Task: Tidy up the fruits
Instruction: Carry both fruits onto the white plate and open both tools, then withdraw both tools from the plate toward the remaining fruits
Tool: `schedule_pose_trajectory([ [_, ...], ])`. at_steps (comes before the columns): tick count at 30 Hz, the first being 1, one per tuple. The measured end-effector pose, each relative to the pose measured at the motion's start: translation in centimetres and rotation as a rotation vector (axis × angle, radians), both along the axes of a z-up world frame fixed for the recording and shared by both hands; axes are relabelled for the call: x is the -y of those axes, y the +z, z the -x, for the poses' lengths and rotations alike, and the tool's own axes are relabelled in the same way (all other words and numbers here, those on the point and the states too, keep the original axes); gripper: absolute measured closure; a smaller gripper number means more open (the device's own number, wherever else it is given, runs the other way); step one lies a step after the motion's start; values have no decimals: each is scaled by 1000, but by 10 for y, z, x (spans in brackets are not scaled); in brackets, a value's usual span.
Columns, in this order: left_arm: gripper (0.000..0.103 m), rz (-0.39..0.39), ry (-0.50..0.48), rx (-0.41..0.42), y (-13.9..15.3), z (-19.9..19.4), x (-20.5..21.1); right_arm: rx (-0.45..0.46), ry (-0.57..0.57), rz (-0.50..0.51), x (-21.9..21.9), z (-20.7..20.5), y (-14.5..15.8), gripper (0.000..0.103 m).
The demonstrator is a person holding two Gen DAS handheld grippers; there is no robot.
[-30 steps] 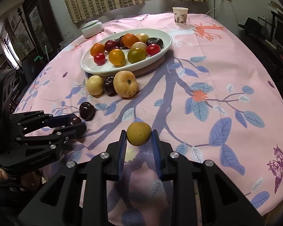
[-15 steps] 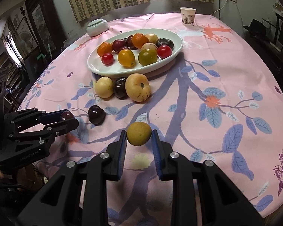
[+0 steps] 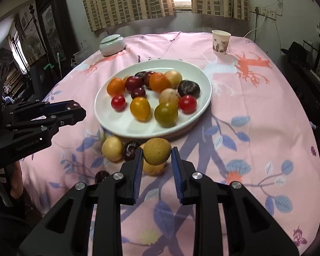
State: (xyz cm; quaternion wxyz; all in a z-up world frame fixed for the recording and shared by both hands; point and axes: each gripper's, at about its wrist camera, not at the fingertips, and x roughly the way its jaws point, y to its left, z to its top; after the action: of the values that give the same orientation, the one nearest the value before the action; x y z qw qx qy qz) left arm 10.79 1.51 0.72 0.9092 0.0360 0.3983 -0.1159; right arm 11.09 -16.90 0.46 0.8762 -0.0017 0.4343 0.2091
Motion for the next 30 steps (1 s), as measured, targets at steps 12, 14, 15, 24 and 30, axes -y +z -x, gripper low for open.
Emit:
schedule_pose_trajectory([
  [12,72,30,25,-50,-21,-85,9,-35,-110,27,-1,-84,-25,76],
  [14,72,32,27,-58,-25,-90,9,-39,-112,25,-1,-89,-26,76],
  [15,71,36,30,-60,-27,-92,8,-40,-114,26,-1,-91,-27,76],
  [24,42,86,77,-4,-10,-86,-9,-19,-112,28,-3,-91,-24,37],
  [30,26,114,96,62,14,-42,-26,35,-109,22,2,-60,0,35],
])
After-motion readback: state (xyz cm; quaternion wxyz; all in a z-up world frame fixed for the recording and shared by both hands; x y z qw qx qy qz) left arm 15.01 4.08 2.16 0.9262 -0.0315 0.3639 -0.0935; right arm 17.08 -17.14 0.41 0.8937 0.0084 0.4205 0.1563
